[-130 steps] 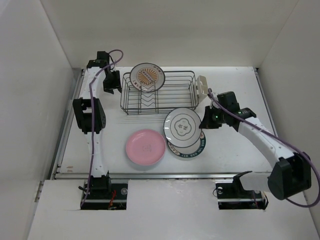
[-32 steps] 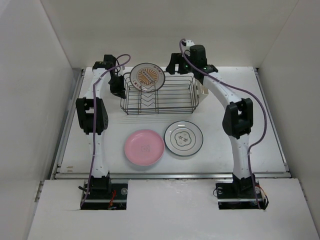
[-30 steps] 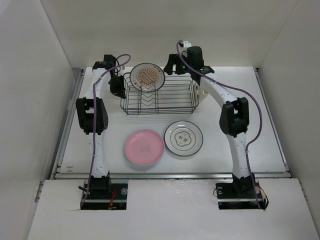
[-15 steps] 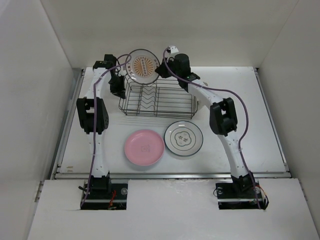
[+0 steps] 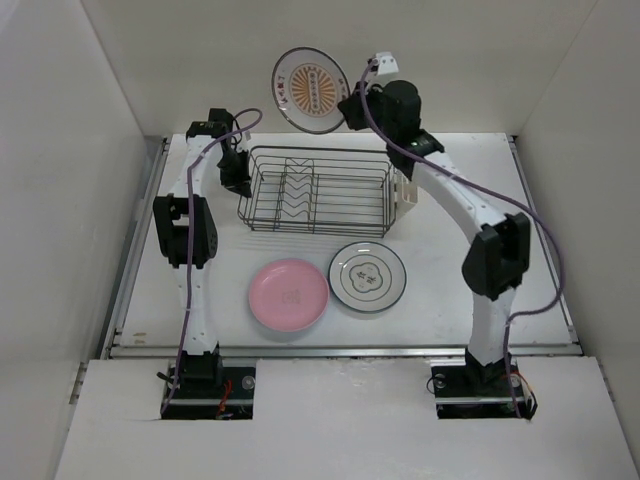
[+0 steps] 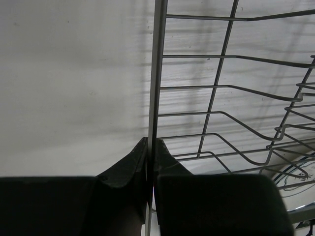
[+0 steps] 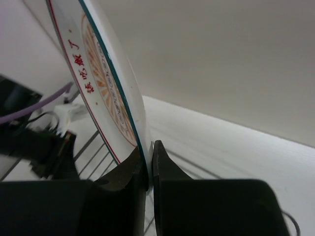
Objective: Unload the plates from the dish rack
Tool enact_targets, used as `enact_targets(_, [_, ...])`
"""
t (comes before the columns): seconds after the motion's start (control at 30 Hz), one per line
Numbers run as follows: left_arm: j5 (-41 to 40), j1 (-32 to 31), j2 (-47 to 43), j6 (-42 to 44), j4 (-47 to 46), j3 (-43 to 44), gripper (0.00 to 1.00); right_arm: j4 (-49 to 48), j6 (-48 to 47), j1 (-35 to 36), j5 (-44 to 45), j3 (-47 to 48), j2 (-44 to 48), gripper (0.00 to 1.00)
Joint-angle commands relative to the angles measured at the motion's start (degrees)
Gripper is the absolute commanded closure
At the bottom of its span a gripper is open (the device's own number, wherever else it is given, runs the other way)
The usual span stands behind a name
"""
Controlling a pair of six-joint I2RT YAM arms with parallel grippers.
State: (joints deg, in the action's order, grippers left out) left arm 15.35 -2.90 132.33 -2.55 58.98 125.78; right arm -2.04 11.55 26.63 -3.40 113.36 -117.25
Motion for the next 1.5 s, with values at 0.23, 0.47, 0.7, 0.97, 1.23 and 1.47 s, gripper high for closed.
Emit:
enact_targets(0.23, [2.05,-0.27,-0.32,-5.54,-0.71,1.13,1.0,30.59,-4.43,-3.43,-19.98,-34.75,33.65,1.0])
enact_targets(0.47, [0.73,-0.27,-1.64,-5.54,-0.71,0.52,1.0,31.4,6.71,-3.43,-16.56,-60.52,51.15,1.0])
enact_targets(0.7, [0.73,-0.27,-3.39,-4.49,-0.18,-0.62,0.84,29.03,8.58,-3.43,-12.69,-67.92,49.59,0.97])
enact_targets(0.97, [0.73,-0.27,-7.17,-3.25,0.35,-0.62,0.66,34.91,9.45,-3.43,-5.31,-62.56,41.31,0.56])
enact_targets(1.23, [-0.85,-0.27,-12.44,-0.71,1.49,0.6,0.58,38.86,12.97,-3.43,2.85,-58.19,52.19,0.0])
enact_targets(1.47, [-8.22,3.5,-21.3,-1.4,3.86,-0.16,0.53,49.75,21.92,-3.43,36.5,-43.69,68.1,0.0])
